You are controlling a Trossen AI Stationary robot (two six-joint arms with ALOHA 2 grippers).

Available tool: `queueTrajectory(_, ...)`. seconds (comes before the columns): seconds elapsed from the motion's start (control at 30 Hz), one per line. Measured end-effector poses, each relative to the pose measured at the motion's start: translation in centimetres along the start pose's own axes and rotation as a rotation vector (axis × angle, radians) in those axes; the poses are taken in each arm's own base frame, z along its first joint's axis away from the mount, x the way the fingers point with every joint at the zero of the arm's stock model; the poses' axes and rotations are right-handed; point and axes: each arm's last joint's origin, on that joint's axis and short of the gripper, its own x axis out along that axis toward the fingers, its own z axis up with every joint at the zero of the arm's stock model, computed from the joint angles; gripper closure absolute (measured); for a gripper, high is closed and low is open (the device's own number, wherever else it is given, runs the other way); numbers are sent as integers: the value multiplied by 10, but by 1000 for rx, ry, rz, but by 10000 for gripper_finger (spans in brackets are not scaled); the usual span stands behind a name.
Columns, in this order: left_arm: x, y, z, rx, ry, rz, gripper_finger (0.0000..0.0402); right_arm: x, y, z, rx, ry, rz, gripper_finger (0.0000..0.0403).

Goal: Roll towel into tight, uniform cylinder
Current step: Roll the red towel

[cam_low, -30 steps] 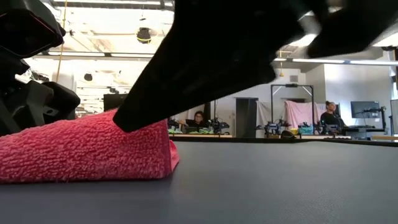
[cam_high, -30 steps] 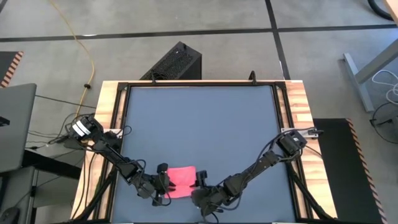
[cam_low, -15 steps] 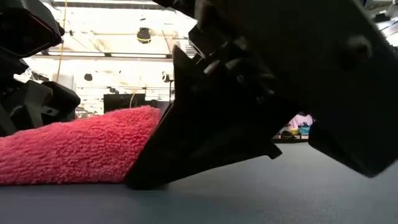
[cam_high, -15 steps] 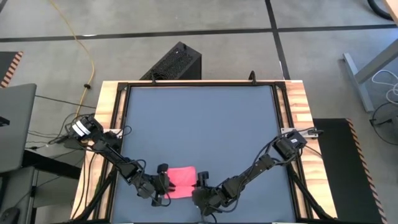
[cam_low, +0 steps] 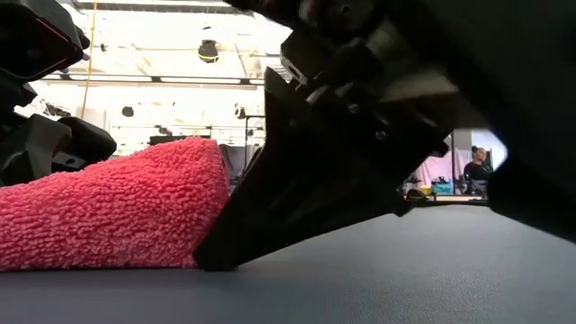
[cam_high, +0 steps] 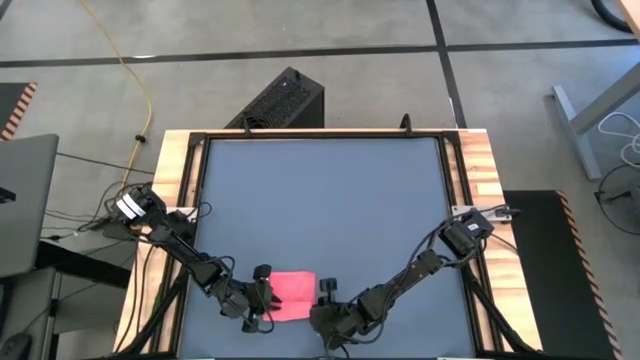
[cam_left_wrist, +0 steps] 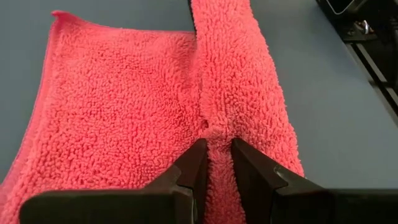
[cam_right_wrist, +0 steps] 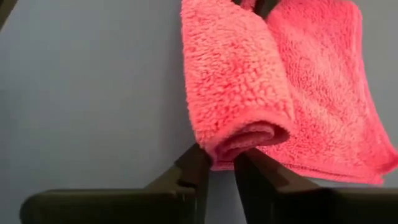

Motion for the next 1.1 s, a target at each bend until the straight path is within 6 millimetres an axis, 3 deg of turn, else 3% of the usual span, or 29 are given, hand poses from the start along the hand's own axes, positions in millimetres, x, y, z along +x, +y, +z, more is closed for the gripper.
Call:
queueTrajectory(0.2,0,0,0,-1,0,1,338,-13,11,13,-93,-23,-21,281)
queueTrajectory(0.47,0,0,0,-8,-1,1,338,-26,10,18,-94,92,-43,173)
queueTrajectory(0.6,0,0,0,-11,0,1,338,-43,21,28,-159,75,-44,137)
queueTrajectory(0.8,0,0,0,-5,-2,4,338,-60,38,33,-318,-11,-111,131)
queueTrajectory(1.1,0,1,0,-6,-1,4,338,-53,33,43,-414,-72,-152,131)
